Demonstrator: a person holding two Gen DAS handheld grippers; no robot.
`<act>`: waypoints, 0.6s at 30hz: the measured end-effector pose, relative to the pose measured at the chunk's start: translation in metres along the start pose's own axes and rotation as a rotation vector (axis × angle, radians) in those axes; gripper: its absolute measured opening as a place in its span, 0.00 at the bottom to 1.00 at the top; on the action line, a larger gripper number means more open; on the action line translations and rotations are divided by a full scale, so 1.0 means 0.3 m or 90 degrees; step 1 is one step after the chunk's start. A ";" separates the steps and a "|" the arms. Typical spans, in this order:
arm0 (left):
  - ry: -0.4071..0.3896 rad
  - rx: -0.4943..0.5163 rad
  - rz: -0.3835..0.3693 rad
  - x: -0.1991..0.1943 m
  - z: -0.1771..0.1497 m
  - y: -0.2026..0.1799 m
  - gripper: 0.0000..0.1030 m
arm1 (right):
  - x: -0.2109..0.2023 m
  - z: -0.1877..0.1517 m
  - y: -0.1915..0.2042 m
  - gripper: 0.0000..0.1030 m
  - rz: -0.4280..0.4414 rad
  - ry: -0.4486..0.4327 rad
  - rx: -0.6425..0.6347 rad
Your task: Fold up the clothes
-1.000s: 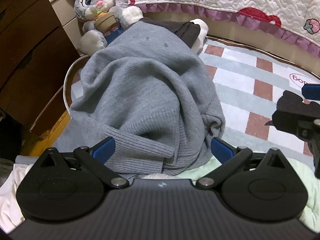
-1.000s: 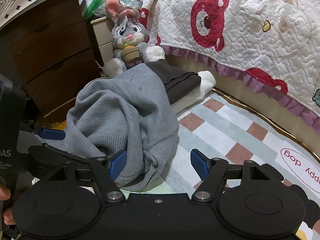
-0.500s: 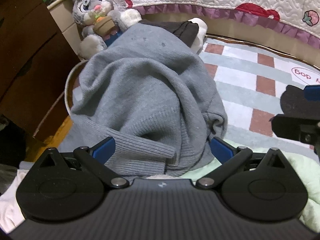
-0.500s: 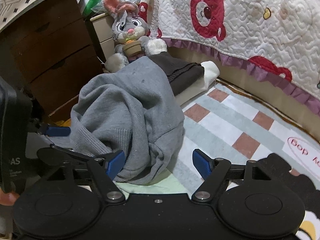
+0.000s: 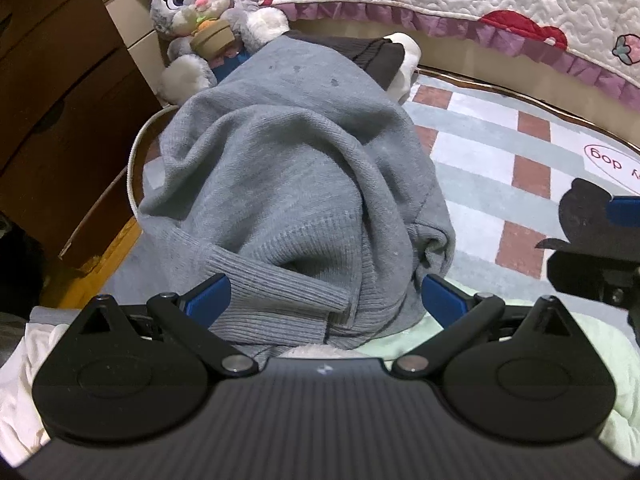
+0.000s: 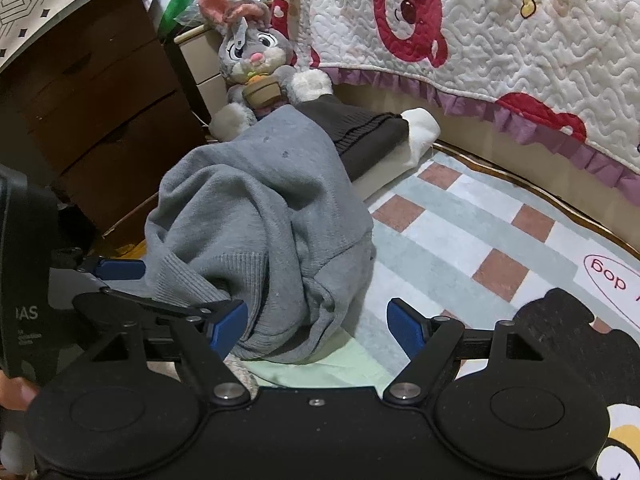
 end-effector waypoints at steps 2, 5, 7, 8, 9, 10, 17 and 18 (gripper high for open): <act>0.001 -0.001 -0.001 0.002 -0.001 0.000 1.00 | 0.002 0.000 -0.002 0.79 0.000 0.002 0.000; 0.004 -0.001 -0.002 0.006 -0.001 -0.002 1.00 | 0.006 -0.001 -0.002 0.79 -0.001 0.007 -0.003; 0.004 -0.002 -0.004 0.007 -0.002 -0.004 1.00 | 0.010 -0.002 0.001 0.79 -0.002 0.010 -0.006; 0.004 -0.001 -0.005 0.008 -0.003 -0.005 1.00 | 0.011 -0.003 0.002 0.79 -0.002 0.011 -0.007; 0.004 -0.001 -0.005 0.008 -0.003 -0.007 1.00 | 0.012 -0.005 0.004 0.79 -0.003 0.012 -0.007; 0.004 -0.001 -0.006 0.008 -0.004 -0.008 1.00 | 0.013 -0.004 0.004 0.79 -0.003 0.012 -0.008; 0.005 -0.001 -0.011 0.010 -0.005 -0.008 1.00 | 0.014 -0.008 0.002 0.79 -0.007 0.016 -0.005; 0.006 -0.002 -0.014 0.011 -0.005 -0.008 1.00 | 0.015 -0.007 0.002 0.79 -0.007 0.017 -0.005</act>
Point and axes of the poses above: each gripper's, at about its wrist camera, not at the fingertips, and x roughly the way its jaws point, y to its left, z to its top, the point moved 4 cm from there along x, roughly the way its jaws point, and after that the axes turned 15 degrees about x, right-handed, at the moved point
